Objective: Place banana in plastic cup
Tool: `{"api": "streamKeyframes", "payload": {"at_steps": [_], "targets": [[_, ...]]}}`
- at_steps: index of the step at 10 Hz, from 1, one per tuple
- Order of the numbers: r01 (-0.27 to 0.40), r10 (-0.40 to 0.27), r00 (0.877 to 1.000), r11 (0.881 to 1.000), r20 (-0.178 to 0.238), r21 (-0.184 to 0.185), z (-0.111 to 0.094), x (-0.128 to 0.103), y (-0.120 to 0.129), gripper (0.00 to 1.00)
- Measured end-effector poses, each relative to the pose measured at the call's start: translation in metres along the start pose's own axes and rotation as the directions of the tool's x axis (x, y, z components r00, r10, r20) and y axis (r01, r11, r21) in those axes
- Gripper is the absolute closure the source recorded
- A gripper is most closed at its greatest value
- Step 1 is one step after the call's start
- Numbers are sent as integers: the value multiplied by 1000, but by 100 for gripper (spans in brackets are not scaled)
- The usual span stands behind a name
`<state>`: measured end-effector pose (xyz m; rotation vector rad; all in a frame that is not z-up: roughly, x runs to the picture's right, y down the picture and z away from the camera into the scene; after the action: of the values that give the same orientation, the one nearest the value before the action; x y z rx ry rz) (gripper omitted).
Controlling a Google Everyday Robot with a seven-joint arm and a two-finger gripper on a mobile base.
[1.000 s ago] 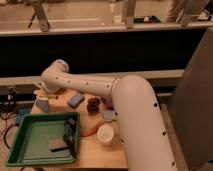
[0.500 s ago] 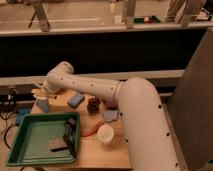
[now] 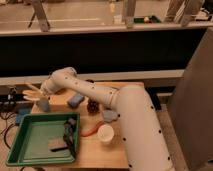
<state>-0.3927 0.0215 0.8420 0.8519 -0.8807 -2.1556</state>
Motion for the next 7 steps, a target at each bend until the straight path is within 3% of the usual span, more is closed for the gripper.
{"api": "streamKeyframes", "payload": {"at_steps": [5, 7], "targets": [[55, -57, 995, 998, 82, 28, 4, 0, -4, 28], [70, -75, 988, 997, 132, 45, 4, 0, -5, 20]]}}
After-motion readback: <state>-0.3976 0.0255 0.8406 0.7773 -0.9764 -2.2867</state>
